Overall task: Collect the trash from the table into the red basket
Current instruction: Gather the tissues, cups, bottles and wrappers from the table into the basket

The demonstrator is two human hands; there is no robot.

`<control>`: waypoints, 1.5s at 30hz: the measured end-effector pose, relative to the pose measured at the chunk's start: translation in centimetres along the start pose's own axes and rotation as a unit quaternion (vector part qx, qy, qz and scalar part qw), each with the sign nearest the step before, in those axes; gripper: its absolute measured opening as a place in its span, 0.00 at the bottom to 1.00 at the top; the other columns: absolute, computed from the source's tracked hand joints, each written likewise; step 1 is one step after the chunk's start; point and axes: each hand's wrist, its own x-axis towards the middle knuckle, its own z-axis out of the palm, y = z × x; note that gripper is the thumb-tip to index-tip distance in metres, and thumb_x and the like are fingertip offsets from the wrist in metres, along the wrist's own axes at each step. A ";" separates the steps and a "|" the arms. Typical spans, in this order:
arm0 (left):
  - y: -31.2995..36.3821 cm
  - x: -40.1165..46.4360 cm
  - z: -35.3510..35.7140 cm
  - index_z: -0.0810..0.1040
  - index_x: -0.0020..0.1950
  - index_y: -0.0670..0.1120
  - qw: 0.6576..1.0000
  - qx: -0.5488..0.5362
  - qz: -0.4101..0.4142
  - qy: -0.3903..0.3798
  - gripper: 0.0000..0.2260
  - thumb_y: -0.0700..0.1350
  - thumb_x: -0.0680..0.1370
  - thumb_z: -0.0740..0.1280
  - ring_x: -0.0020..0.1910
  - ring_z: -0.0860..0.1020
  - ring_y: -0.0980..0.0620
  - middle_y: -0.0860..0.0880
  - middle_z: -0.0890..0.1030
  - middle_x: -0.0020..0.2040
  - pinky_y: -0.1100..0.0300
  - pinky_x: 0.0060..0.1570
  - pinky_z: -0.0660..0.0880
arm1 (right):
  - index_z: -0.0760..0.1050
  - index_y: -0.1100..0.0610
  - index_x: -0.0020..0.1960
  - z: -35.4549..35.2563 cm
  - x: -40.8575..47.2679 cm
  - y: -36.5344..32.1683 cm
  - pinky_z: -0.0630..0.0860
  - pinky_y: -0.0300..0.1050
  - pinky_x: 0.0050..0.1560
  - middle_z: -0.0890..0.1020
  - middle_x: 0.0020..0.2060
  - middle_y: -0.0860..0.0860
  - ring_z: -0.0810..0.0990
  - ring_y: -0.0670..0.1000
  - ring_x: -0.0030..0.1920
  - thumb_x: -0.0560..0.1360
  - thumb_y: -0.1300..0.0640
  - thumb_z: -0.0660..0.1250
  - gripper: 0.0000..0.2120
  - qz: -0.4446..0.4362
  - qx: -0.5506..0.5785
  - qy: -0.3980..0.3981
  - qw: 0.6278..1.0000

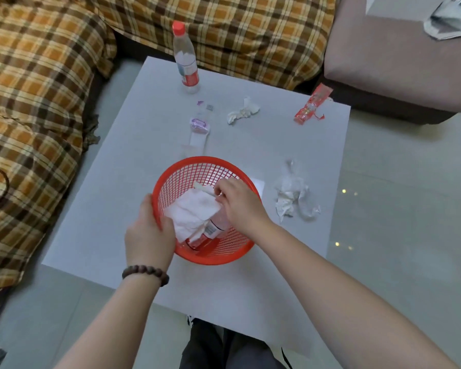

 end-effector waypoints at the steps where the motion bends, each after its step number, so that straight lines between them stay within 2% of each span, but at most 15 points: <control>1: 0.5 -0.1 0.2 0.67 0.72 0.43 1.000 -0.003 0.003 -0.001 0.23 0.39 0.76 0.61 0.52 0.77 0.36 0.38 0.80 0.56 0.49 0.51 0.72 | 0.73 0.60 0.46 0.0 0.0 -0.1 0.68 0.50 0.46 0.77 0.45 0.57 0.73 0.58 0.48 0.74 0.63 0.64 0.01 -0.005 -0.013 -0.014 1.000; 5: 1.3 -0.3 0.5 0.67 0.72 0.43 1.000 -0.006 0.012 -0.002 0.23 0.40 0.76 0.61 0.53 0.77 0.36 0.39 0.79 0.58 0.49 0.52 0.72 | 0.75 0.59 0.53 -0.8 -0.2 0.2 0.66 0.45 0.54 0.76 0.51 0.56 0.72 0.56 0.54 0.73 0.61 0.66 0.08 0.006 -0.009 -0.007 1.000; 9: 0.7 0.4 0.1 0.66 0.72 0.44 1.000 0.006 -0.005 0.009 0.23 0.40 0.76 0.61 0.53 0.76 0.36 0.38 0.79 0.57 0.48 0.52 0.72 | 0.75 0.58 0.56 -2.2 -1.3 2.6 0.67 0.45 0.58 0.74 0.53 0.56 0.71 0.54 0.55 0.71 0.57 0.69 0.14 0.071 0.036 0.152 0.985; 11: 0.3 0.8 0.0 0.67 0.72 0.44 1.000 0.008 -0.014 0.018 0.23 0.40 0.76 0.61 0.54 0.76 0.37 0.39 0.79 0.58 0.48 0.53 0.72 | 0.75 0.58 0.59 -2.1 -2.2 5.4 0.66 0.46 0.60 0.73 0.56 0.57 0.70 0.55 0.58 0.72 0.55 0.69 0.16 0.146 0.010 0.179 0.973; 14: -0.4 1.2 0.2 0.68 0.71 0.44 1.000 0.007 -0.018 0.023 0.22 0.40 0.76 0.61 0.48 0.77 0.41 0.39 0.80 0.54 0.51 0.47 0.70 | 0.70 0.55 0.64 -0.5 -3.7 10.4 0.66 0.50 0.65 0.68 0.64 0.57 0.66 0.58 0.65 0.74 0.54 0.67 0.20 0.268 -0.067 0.088 0.957; 16: -1.0 1.5 0.5 0.68 0.70 0.45 0.999 0.014 -0.017 0.025 0.21 0.41 0.76 0.61 0.47 0.76 0.41 0.40 0.81 0.52 0.53 0.45 0.68 | 0.66 0.53 0.68 0.8 -4.6 13.2 0.64 0.51 0.67 0.64 0.69 0.56 0.62 0.59 0.68 0.74 0.56 0.67 0.23 0.296 -0.116 0.010 0.948; 18: -1.5 1.6 0.6 0.68 0.71 0.46 0.999 0.022 -0.023 0.025 0.21 0.42 0.77 0.61 0.47 0.77 0.42 0.41 0.81 0.53 0.51 0.46 0.70 | 0.64 0.53 0.69 1.9 -5.1 14.9 0.63 0.51 0.67 0.60 0.72 0.55 0.59 0.59 0.71 0.74 0.58 0.66 0.25 0.290 -0.136 -0.038 0.946; 20: -1.9 1.9 1.0 0.68 0.70 0.47 0.999 0.026 -0.025 0.019 0.21 0.43 0.77 0.62 0.42 0.76 0.45 0.41 0.81 0.53 0.50 0.46 0.73 | 0.63 0.53 0.69 2.8 -5.1 16.1 0.62 0.51 0.67 0.57 0.74 0.55 0.56 0.59 0.72 0.72 0.63 0.63 0.26 0.285 -0.137 -0.066 0.946; 24: -2.7 2.4 1.4 0.69 0.69 0.47 0.999 0.037 -0.017 0.006 0.21 0.42 0.76 0.63 0.38 0.74 0.48 0.42 0.82 0.50 0.53 0.41 0.72 | 0.63 0.54 0.70 4.0 -5.2 17.3 0.69 0.51 0.60 0.56 0.74 0.55 0.57 0.59 0.70 0.73 0.69 0.56 0.26 0.315 -0.123 -0.093 0.936; 28: -2.9 2.4 1.4 0.69 0.70 0.48 0.999 0.039 -0.018 0.006 0.21 0.42 0.76 0.63 0.38 0.75 0.48 0.42 0.81 0.51 0.53 0.41 0.72 | 0.71 0.57 0.63 4.2 -5.1 17.6 0.73 0.51 0.53 0.66 0.67 0.55 0.65 0.59 0.61 0.78 0.61 0.57 0.14 0.304 -0.138 -0.066 0.940; 30: -2.8 2.3 1.3 0.68 0.70 0.48 0.999 0.035 -0.023 0.003 0.21 0.43 0.76 0.63 0.39 0.75 0.48 0.42 0.81 0.53 0.52 0.42 0.74 | 0.74 0.59 0.58 4.1 -5.1 17.6 0.73 0.53 0.51 0.70 0.60 0.56 0.67 0.58 0.57 0.76 0.62 0.58 0.12 0.305 -0.127 -0.071 0.941; 33: -2.6 2.1 0.9 0.68 0.71 0.47 0.999 0.026 -0.025 -0.008 0.22 0.42 0.77 0.62 0.40 0.75 0.49 0.42 0.81 0.53 0.49 0.45 0.76 | 0.76 0.59 0.56 3.8 -5.6 17.0 0.73 0.51 0.51 0.73 0.57 0.56 0.69 0.57 0.56 0.75 0.65 0.58 0.13 0.312 -0.094 -0.068 0.943; 39: -1.4 0.8 -0.6 0.69 0.71 0.44 1.000 0.028 0.001 0.005 0.22 0.40 0.76 0.62 0.38 0.73 0.50 0.40 0.81 0.52 0.55 0.42 0.69 | 0.79 0.56 0.52 1.7 -6.5 12.4 0.69 0.44 0.46 0.76 0.53 0.53 0.72 0.55 0.55 0.74 0.64 0.60 0.12 0.293 -0.021 0.024 0.956; 42: -0.8 0.4 -1.9 0.68 0.71 0.44 1.000 0.021 0.000 0.001 0.22 0.40 0.76 0.62 0.47 0.78 0.40 0.39 0.81 0.54 0.51 0.48 0.72 | 0.79 0.55 0.53 -0.4 -5.9 8.1 0.71 0.45 0.50 0.77 0.53 0.52 0.74 0.54 0.55 0.75 0.60 0.63 0.09 0.265 0.041 0.107 0.957; 45: -0.1 0.2 -2.9 0.67 0.72 0.44 1.000 0.019 0.004 0.004 0.23 0.40 0.76 0.61 0.52 0.77 0.37 0.39 0.80 0.57 0.48 0.52 0.72 | 0.79 0.53 0.54 -2.9 -5.3 3.5 0.72 0.42 0.53 0.76 0.54 0.51 0.76 0.51 0.54 0.74 0.61 0.66 0.11 0.213 0.085 0.174 0.958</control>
